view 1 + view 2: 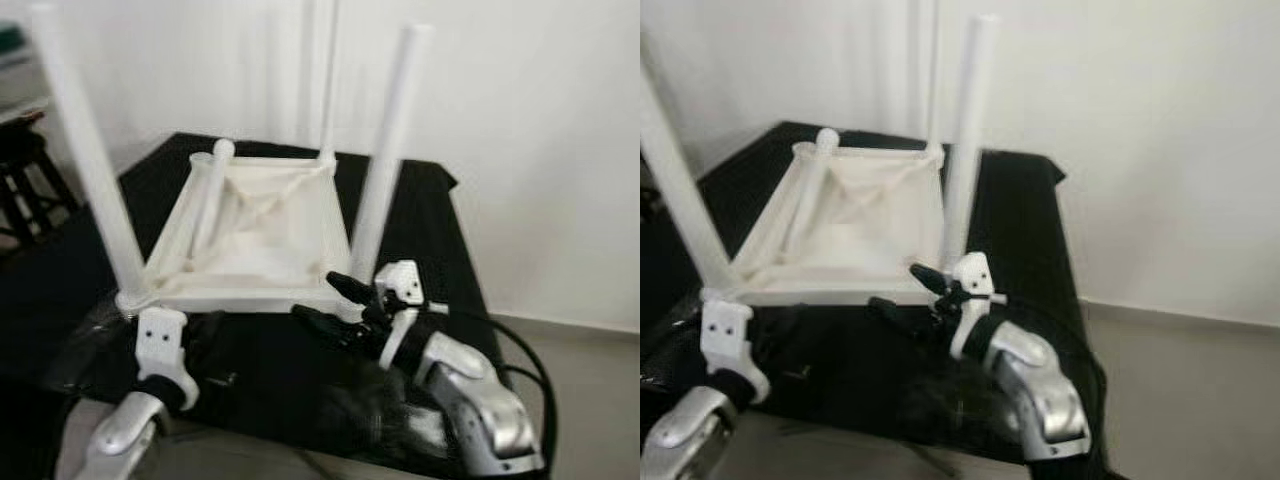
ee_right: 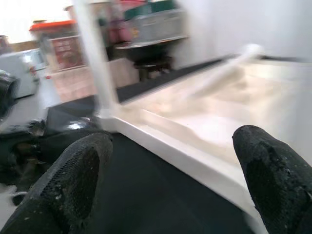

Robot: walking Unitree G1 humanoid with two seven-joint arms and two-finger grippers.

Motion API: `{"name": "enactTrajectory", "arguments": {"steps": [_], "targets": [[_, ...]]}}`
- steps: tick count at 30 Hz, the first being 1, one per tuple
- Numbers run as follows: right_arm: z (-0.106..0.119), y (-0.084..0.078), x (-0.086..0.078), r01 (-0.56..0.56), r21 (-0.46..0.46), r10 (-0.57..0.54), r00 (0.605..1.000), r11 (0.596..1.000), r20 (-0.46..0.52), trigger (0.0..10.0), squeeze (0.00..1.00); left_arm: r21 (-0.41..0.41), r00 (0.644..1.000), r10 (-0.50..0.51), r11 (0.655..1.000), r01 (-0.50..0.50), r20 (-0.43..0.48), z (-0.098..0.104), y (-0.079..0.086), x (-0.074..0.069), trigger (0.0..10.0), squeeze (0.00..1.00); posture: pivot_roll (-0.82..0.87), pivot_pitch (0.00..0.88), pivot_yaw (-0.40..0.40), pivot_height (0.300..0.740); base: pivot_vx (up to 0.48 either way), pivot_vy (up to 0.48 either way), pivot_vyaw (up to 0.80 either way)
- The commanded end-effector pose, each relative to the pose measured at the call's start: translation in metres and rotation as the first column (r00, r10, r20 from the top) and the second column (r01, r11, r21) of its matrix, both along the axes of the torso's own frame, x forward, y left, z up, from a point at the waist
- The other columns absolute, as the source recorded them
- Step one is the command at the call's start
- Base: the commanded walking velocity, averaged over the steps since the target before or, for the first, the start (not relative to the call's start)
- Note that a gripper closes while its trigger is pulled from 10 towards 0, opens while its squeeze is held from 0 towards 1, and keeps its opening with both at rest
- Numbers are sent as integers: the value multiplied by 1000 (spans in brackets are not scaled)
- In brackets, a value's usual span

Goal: Building children table

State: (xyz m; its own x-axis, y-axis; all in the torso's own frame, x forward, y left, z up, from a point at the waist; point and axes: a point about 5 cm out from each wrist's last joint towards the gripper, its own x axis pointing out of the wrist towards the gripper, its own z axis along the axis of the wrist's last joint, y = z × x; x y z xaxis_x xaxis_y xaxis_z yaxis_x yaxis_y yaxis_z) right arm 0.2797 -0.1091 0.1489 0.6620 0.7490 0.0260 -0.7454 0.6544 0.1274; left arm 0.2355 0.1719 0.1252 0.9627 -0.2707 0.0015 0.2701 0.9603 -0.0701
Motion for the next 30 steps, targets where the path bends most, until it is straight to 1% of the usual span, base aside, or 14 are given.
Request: {"name": "enactTrajectory", "arguments": {"steps": [1,5,9,17,30], "targets": [[3,-5,7,62,-10,-62,998,998,28,10000,0,6,1000,-21,1000,21,1,2,-6,1,10000,0,-53,0,-30,740,0,-442,0],[4,-2,11,93,-11,-92,995,996,40,10000,0,6,1000,-22,1000,22,0,3,-7,1,10000,0,-57,0,-31,740,0,-442,0],[3,2,12,95,-37,-93,994,995,48,10000,0,4,1000,-22,1000,22,-7,1,-7,3,10000,0,-67,0,-28,740,0,-440,0],[0,1,16,137,-40,-135,990,990,49,10000,0,17,1000,-23,1000,23,-9,2,-6,6,10000,0,-71,0,-24,740,0,-433,0],[0,2,22,166,-62,-163,985,984,60,10000,0,42,1000,-15,999,15,-11,5,-6,12,10000,0,-74,0,-25,740,0,-433,0]]}}
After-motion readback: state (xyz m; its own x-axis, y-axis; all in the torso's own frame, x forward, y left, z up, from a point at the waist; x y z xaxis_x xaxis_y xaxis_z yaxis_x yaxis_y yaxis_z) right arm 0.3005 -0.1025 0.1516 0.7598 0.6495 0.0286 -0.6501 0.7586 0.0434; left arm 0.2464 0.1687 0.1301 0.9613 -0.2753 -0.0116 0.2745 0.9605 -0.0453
